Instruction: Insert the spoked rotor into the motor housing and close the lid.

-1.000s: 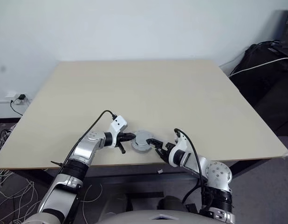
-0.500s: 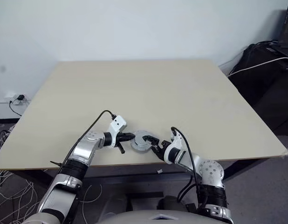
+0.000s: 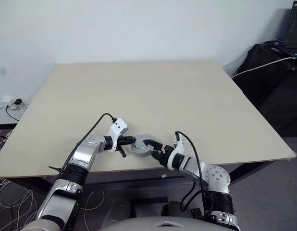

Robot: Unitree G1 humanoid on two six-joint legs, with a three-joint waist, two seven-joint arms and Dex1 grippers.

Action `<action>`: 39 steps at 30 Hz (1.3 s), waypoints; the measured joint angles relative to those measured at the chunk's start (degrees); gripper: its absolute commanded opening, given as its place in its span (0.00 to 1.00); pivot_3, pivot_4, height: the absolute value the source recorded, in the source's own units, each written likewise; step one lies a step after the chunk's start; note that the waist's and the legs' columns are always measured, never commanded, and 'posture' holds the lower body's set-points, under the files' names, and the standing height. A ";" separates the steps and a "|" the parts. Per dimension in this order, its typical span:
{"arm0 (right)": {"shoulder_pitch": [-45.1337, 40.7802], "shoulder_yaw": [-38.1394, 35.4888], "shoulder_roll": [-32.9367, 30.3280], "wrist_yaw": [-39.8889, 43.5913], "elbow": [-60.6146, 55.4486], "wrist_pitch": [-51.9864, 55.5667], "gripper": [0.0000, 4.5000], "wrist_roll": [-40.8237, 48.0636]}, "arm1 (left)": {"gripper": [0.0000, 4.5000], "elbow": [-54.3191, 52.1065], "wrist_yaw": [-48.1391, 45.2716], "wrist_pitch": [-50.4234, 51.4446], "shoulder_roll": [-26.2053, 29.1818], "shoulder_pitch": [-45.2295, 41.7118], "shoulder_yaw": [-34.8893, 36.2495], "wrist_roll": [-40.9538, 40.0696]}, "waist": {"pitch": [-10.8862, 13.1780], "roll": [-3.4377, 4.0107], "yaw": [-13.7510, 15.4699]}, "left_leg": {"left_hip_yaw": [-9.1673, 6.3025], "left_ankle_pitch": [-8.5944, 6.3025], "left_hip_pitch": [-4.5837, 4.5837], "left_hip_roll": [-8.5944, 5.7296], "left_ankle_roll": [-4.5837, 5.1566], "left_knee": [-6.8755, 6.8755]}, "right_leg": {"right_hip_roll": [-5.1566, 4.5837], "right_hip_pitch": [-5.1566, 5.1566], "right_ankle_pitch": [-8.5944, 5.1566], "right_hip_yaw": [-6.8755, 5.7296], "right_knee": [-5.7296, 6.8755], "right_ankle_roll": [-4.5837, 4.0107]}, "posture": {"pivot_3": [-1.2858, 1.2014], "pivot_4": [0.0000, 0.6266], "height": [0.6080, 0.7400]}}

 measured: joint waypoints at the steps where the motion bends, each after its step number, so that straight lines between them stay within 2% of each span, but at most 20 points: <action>1: 0.16 0.18 -0.01 -0.02 0.00 0.19 0.79 0.01 | 0.00 0.00 0.10 0.00 0.02 0.00 0.02 0.03 | 0.00 0.00 -0.02 | 0.00 0.00 -0.01 0.00 0.00 -0.02 | -0.01 -0.02 0.00 0.01 0.00 0.00 | 0.52 0.00 1.00; 8: 1.00 0.48 -0.01 -0.48 0.00 0.97 0.31 -0.17 | 0.00 -0.01 0.31 -0.13 0.36 -0.08 0.24 0.01 | 0.01 -0.01 -0.02 | 0.01 0.02 -0.16 -0.01 -0.03 -0.14 | -0.02 -0.25 -0.02 0.03 0.01 -0.05 | 0.52 0.00 1.00; 9: 1.25 0.51 -0.01 -0.49 0.00 0.92 0.27 -0.15 | 0.00 -0.05 0.26 -0.21 0.33 -0.08 0.26 -0.04 | 0.00 0.00 -0.03 | 0.03 0.02 -0.18 -0.02 -0.04 -0.16 | -0.02 -0.31 -0.02 0.05 0.02 -0.06 | 0.52 0.00 1.00; 39: 1.62 0.54 0.00 -3.64 -1.04 -2.31 0.27 1.85 | 0.00 -0.08 0.46 -0.08 0.24 0.13 0.59 -0.06 | -0.02 -0.01 0.00 | 0.06 0.09 -0.17 -0.04 -0.10 -0.24 | 0.02 -0.34 -0.04 0.06 0.08 -0.08 | 0.52 0.00 1.00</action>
